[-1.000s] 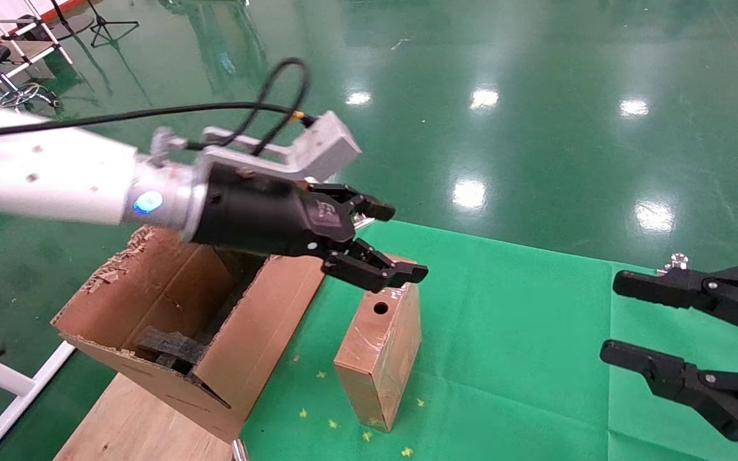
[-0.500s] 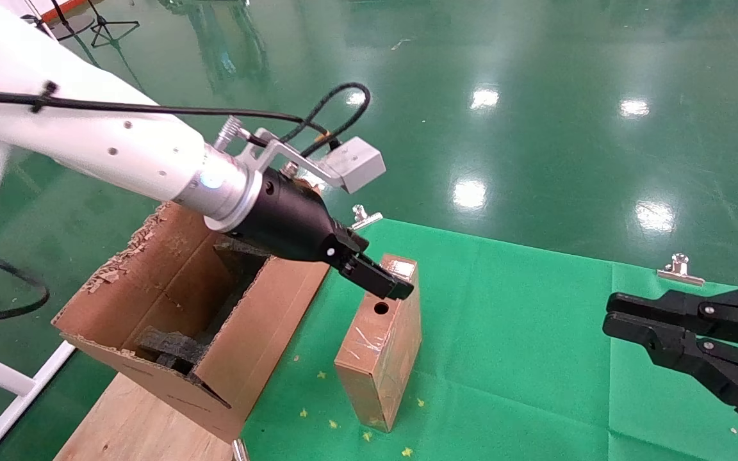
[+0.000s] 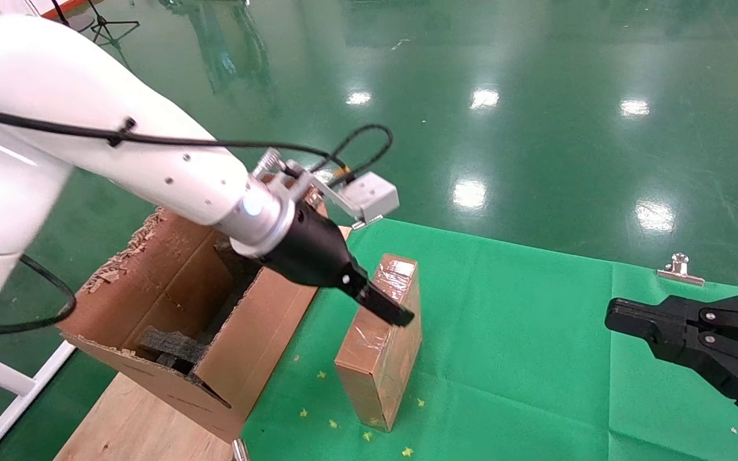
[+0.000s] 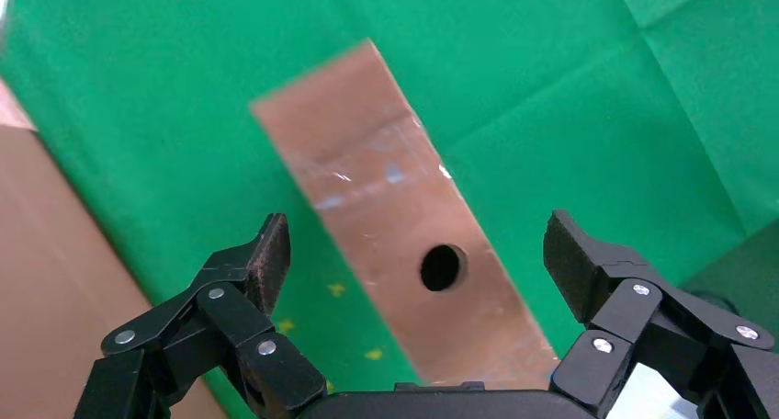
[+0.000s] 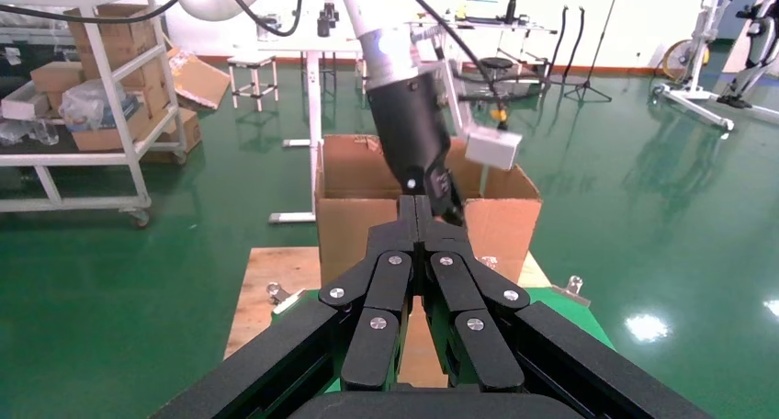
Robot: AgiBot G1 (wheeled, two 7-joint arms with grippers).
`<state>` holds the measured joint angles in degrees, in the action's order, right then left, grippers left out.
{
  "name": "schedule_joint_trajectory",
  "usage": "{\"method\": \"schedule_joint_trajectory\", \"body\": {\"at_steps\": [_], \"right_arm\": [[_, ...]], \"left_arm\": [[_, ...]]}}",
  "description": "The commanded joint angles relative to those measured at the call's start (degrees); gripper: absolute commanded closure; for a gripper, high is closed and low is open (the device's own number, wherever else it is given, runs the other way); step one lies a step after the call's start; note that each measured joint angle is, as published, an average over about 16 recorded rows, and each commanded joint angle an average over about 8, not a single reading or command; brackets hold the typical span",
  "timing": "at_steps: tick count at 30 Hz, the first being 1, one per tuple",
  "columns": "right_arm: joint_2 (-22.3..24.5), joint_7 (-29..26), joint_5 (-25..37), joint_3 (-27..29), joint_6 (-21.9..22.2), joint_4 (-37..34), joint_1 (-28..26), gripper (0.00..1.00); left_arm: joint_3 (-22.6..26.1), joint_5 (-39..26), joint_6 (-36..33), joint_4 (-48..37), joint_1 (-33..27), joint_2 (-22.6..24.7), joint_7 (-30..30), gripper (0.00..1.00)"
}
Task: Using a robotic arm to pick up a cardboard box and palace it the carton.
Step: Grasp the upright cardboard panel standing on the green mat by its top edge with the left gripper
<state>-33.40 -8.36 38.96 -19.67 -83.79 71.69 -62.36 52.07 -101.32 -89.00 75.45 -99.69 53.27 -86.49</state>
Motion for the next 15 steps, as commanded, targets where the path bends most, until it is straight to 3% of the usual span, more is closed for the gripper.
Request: {"method": "schedule_joint_trajectory", "body": {"at_steps": [1,7,8,11,12,15], "right_arm": [[0.0,0.0,0.0,0.0,0.0,0.0,0.0,1.00],[0.0,0.0,0.0,0.0,0.0,0.0,0.0,1.00],[0.0,0.0,0.0,0.0,0.0,0.0,0.0,0.93],[0.0,0.0,0.0,0.0,0.0,0.0,0.0,0.56],[0.0,0.0,0.0,0.0,0.0,0.0,0.0,0.43],[0.0,0.0,0.0,0.0,0.0,0.0,0.0,0.06]], "left_arm": [[0.8,-0.1,0.1,-0.1,0.3,0.4,-0.9,0.00],[2.9,-1.2,0.3,-0.3,0.5,1.3,-2.3,0.00],[3.2,-1.3,0.3,-0.3,0.5,1.5,-2.3,0.00],[4.0,-1.9,0.3,-0.4,0.5,1.8,-2.1,0.00],[4.2,-2.1,0.3,-0.4,0.4,1.9,-2.0,0.06],[4.6,-2.5,0.3,-0.4,0.4,2.0,-1.9,0.43]]}}
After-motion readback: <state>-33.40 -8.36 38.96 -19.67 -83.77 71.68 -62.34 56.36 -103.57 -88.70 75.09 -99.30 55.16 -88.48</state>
